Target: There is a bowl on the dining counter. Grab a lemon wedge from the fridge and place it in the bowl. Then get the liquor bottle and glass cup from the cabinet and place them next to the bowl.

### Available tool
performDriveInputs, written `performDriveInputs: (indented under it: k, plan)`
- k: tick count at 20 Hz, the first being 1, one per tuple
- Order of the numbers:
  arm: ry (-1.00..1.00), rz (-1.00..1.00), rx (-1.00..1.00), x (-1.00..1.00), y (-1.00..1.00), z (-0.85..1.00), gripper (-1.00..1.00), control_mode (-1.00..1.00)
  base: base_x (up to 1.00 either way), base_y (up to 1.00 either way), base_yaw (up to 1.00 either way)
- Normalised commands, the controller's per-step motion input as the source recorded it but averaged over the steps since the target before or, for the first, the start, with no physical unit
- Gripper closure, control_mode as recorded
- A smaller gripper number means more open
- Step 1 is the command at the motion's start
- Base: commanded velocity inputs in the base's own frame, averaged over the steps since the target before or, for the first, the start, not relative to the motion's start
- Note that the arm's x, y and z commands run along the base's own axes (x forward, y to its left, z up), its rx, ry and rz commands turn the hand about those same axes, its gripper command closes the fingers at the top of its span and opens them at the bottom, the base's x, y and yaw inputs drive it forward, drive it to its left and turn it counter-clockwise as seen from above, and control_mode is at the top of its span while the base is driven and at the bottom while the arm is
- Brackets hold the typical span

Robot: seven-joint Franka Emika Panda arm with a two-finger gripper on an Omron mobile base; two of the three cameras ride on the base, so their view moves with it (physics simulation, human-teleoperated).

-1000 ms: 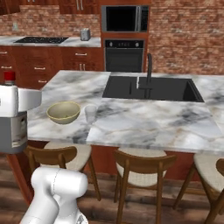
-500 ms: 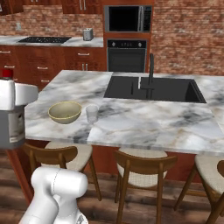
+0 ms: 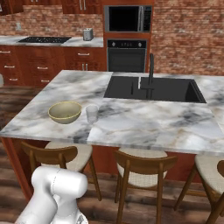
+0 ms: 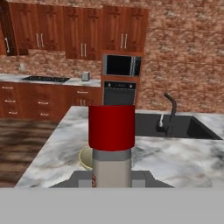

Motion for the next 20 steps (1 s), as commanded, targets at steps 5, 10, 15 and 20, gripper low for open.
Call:
performDriveInputs:
  k: [5,10,15,20]
  plan:
    - [0.00,0.00,0.00,0.88,0.71,-0.03,1.00,-1.00,0.00,0.00,0.00]
    - [0.00,0.00,0.00,0.86,0.52,-0.29,1.00,-1.00,0.00,0.00,0.00]
    - [-0.08,0.00,0.00,0.54,0.28,-0.68,1.00,-1.00,0.00,0.00,0.00]
    - [-0.21,0.00,0.00,0.39,0.15,-0.63,1.00,-1.00,0.00,0.00,0.00]
